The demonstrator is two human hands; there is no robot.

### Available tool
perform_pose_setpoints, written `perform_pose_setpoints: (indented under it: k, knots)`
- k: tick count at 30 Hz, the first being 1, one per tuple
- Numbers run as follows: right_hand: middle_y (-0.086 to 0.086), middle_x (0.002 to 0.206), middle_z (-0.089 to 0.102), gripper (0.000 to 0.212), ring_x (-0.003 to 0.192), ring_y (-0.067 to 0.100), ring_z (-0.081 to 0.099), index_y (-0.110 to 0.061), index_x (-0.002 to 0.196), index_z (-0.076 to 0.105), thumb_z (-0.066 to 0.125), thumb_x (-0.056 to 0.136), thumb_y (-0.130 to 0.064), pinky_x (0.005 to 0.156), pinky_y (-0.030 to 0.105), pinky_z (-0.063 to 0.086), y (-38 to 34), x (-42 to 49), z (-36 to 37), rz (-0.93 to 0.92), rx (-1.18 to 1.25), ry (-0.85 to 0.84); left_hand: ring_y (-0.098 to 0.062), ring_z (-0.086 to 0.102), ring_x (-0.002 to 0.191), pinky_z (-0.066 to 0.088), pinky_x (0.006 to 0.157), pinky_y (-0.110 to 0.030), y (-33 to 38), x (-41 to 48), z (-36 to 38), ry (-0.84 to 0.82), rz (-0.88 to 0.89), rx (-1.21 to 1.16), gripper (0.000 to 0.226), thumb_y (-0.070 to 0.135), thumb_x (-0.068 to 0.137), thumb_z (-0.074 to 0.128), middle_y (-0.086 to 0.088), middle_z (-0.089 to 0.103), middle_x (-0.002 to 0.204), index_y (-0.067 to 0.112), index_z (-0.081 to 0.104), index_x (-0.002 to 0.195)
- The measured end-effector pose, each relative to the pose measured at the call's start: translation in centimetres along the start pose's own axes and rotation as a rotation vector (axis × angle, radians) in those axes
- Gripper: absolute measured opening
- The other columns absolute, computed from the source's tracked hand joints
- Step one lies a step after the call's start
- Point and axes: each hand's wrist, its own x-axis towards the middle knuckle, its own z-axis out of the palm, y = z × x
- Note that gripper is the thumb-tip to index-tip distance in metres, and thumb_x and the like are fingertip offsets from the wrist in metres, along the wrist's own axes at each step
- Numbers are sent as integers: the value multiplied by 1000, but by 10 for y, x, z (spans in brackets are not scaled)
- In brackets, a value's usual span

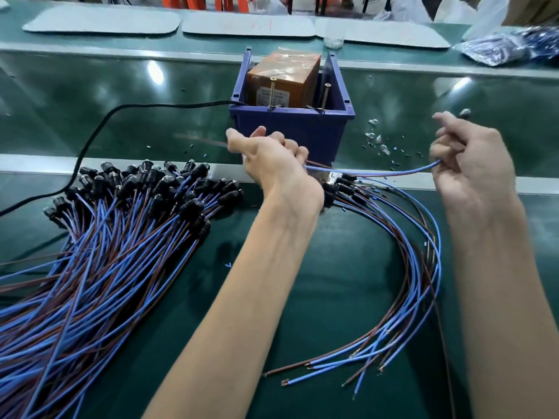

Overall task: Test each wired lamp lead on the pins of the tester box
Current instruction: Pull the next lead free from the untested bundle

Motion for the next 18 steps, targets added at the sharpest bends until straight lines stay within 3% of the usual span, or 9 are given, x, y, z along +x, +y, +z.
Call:
perform_pose_setpoints:
  k: [2, 5, 7, 10, 12, 16, 18]
  knots:
    - [-8, 52, 41, 16, 37, 2, 28, -11, 86, 56, 50, 99, -19, 34, 15, 22, 0, 0, -2, 78, 81, -52, -9, 21, 31, 17, 34, -14, -3, -1, -1, -46, 18, 127, 43, 48, 100, 23, 9, 29, 39, 14, 40, 79]
    - [-10, 57, 35, 28, 42, 1, 24, -27, 96, 56, 38, 99, -49, 39, 12, 19, 5, -3, 1, 77, 14, -134, -6, 22, 29, 17, 33, -11, -11, -4, -2, -164, 13, 327, 39, 41, 103, 24, 10, 30, 38, 16, 38, 76]
    - [-9, 57, 30, 25, 42, 1, 21, -27, 100, 57, 43, 98, -48, 38, 13, 18, 9, -7, 7, 22, -91, -124, -5, 22, 31, 17, 33, -13, -16, -6, -1, -247, 24, 475, 37, 33, 105, 27, 11, 30, 39, 17, 38, 74]
    - [-10, 50, 24, 4, 38, 2, 18, -16, 96, 60, 58, 95, -20, 35, 13, 17, 14, -13, 15, -25, -154, -112, -8, 26, 44, 22, 43, -22, -22, -6, -2, -337, 96, 700, 39, 30, 105, 31, 8, 32, 50, 18, 42, 69]
    - [-12, 43, 18, 10, 35, 4, 16, -10, 91, 62, 53, 95, -10, 33, 14, 16, 17, -15, 17, -8, -112, -132, -9, 28, 50, 23, 48, -24, -23, -6, -2, -388, 140, 789, 40, 28, 104, 35, 7, 33, 53, 18, 45, 67]
    - [-12, 44, 22, 36, 35, 4, 18, -8, 90, 66, 41, 102, -29, 33, 13, 14, 19, -18, 21, 82, -164, -263, -4, 32, 47, 26, 47, -21, -23, -3, -4, -463, 196, 909, 40, 29, 103, 38, 13, 37, 48, 19, 51, 67]
    - [-11, 50, 29, 38, 38, 2, 21, -8, 90, 69, 45, 100, -36, 32, 12, 15, 22, -19, 24, 74, -278, -309, -2, 34, 47, 27, 46, -20, -23, -1, -5, -495, 206, 977, 39, 29, 103, 39, 13, 39, 49, 20, 54, 68]
